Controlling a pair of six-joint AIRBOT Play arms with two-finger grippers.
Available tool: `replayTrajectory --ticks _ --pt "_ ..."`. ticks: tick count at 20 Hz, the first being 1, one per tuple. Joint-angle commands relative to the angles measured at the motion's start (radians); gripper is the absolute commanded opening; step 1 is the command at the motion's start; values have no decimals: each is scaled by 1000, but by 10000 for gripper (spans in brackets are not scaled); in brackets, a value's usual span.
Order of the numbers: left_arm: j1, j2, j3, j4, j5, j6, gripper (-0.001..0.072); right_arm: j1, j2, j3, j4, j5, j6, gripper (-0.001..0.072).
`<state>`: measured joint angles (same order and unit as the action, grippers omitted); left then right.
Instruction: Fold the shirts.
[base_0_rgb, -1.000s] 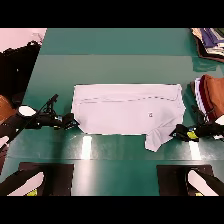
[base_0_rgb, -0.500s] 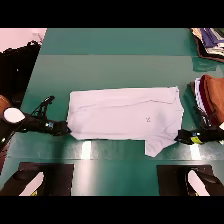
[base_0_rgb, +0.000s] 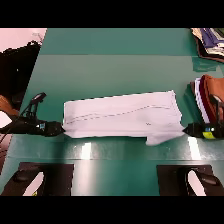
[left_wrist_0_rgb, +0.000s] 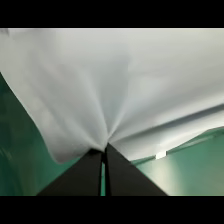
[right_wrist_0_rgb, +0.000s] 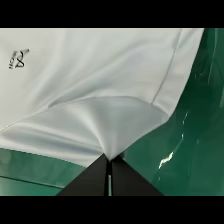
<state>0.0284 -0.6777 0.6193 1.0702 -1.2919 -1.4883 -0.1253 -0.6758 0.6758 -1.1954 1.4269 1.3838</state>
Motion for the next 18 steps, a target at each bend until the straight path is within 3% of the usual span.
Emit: replayTrajectory --ticks 1,8,14,18 --pt "0 -12 27 3 89 -8 20 81 -160 133 -5 -76 -39 13" --pt "0 -286 54 -4 265 3 20 188 -537 420 -5 -152 -41 13" --pt "0 -488 193 -16 334 8 21 188 -724 608 1 -140 -39 12" --pt "0 -587 240 -83 386 56 21 188 -823 682 1 -122 -38 14"
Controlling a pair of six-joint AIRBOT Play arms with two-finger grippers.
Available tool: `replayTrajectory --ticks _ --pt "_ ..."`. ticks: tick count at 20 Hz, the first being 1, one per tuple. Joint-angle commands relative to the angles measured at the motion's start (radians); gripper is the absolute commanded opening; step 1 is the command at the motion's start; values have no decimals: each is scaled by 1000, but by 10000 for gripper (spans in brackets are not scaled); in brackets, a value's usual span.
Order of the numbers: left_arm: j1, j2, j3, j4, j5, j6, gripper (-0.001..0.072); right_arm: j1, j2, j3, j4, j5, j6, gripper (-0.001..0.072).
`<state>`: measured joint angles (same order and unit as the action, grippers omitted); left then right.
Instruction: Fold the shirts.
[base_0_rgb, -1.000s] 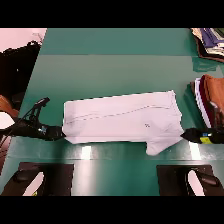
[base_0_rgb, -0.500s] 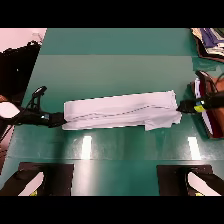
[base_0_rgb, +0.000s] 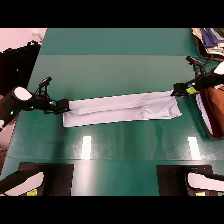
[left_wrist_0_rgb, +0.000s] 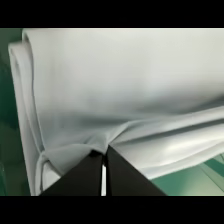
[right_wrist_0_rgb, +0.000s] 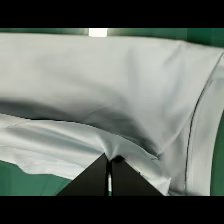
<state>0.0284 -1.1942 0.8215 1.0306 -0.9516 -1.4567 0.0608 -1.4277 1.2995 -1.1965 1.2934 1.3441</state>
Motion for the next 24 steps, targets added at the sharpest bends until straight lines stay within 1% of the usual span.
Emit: replayTrajectory --ticks 1,4,5,6,7,8,9,11,12,13,14,15,16,17,18,19,20,22,24 --pt "0 -86 42 -53 72 24 22 2 -90 72 2 15 2 14" --pt "0 -93 50 -59 150 24 24 2 -126 87 2 2 1 16" --pt "0 -93 58 -59 163 24 69 2 -133 87 2 -12 1 17" --pt "0 -93 67 -59 172 20 368 2 -138 86 1 -21 1 23" --pt "0 -93 74 -60 175 6 563 2 -140 87 2 -37 1 136" --pt "0 -93 82 -62 174 5 576 2 -140 87 2 -47 0 324" --pt "0 -93 93 -67 167 5 575 1 -140 87 1 -56 0 407" --pt "0 -93 140 -68 108 6 575 -21 -140 87 11 -21 -11 410" --pt "0 -92 171 -66 57 10 574 -41 -140 86 29 16 -40 410" --pt "0 -89 198 -66 8 15 460 -66 -140 86 35 57 -58 409" --pt "0 -85 215 -71 -27 25 301 -94 -140 86 55 89 -83 410" --pt "0 -84 232 -73 -50 25 160 -130 -140 86 76 114 -104 410" --pt "0 -84 237 -80 -62 24 85 -165 -140 86 95 128 -115 410" --pt "0 -85 236 -97 -67 25 53 -202 -140 82 106 131 -119 409" --pt "0 -85 235 -111 -75 24 54 -234 -140 71 106 131 -124 425" --pt "0 -85 235 -126 -82 24 54 -266 -145 57 107 128 -128 546" --pt "0 -85 235 -138 -83 24 54 -299 -161 47 111 130 -128 614" --pt "0 -85 235 -151 -83 24 53 -352 -221 45 179 163 -151 618" --pt "0 -85 235 -152 -95 23 53 -382 -290 45 272 195 -216 614"
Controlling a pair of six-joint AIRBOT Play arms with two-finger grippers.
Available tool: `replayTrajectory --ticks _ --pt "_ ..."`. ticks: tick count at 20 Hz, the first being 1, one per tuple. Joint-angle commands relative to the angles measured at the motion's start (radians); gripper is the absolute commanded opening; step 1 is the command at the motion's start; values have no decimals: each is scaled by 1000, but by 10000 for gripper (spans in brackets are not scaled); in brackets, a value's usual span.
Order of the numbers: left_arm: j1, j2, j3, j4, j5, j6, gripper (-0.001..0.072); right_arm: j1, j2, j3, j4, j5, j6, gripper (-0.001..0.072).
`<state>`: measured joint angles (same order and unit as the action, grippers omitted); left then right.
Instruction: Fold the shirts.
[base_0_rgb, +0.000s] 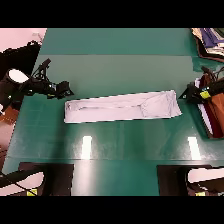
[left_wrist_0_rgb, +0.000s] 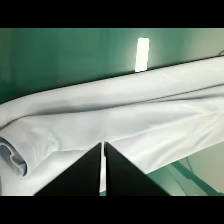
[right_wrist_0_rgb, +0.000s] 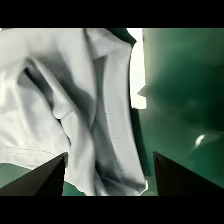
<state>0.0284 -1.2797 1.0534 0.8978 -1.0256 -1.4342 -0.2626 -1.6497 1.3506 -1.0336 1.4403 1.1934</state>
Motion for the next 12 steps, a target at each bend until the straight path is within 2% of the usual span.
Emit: replayTrajectory --ticks 1,8,9,12 --pt "0 1 3 -23 -30 1 53 -60 -101 -6 143 58 -95 611" --pt "-3 1 3 -75 -50 -7 52 11 -204 35 153 76 -152 610" --pt "-18 0 3 -74 -45 -7 52 25 -204 39 153 83 -165 579" --pt "-108 -7 3 -72 -7 -7 22 61 -203 37 151 87 -174 564"
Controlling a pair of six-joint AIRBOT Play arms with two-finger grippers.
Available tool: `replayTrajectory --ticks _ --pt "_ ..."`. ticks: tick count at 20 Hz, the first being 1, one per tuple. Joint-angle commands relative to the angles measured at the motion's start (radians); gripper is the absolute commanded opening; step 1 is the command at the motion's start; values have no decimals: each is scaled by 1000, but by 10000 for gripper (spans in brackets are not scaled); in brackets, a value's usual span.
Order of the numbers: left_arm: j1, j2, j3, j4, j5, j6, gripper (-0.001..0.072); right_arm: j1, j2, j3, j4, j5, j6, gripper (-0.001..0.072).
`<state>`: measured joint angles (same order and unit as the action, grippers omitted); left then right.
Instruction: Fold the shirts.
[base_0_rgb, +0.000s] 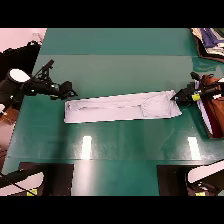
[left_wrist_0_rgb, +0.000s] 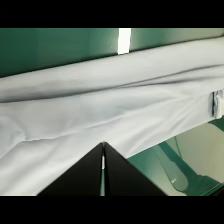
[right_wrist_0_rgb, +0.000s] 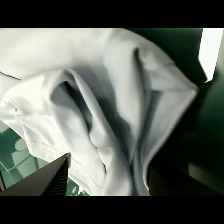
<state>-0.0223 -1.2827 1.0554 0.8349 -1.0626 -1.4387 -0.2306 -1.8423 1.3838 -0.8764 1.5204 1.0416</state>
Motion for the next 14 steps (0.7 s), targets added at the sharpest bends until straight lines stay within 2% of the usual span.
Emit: replayTrajectory --ticks 1,2,4,5,6,7,8,10,14 --pt "-97 -8 1 -9 58 -5 22 39 -11 4 -5 6 -22 492" --pt "-131 -10 1 -8 88 -22 22 47 -11 4 -6 5 -23 444" --pt "-189 -18 2 -7 140 -49 21 51 -11 5 -6 5 -23 425" --pt "-215 -29 2 -6 157 -55 21 51 -11 4 -6 6 -23 385" --pt "-240 -43 2 -6 172 -55 21 50 -10 4 -8 6 -23 275" --pt "-265 -59 2 -6 187 -56 21 49 -10 4 -7 7 -23 214" --pt "-291 -77 3 -7 205 -58 21 44 -9 4 -7 7 -23 184" --pt "-340 -131 26 -8 217 -72 21 44 0 4 -6 5 -26 34" --pt "-438 -281 170 -8 217 -77 21 50 85 5 -3 -6 -33 13"
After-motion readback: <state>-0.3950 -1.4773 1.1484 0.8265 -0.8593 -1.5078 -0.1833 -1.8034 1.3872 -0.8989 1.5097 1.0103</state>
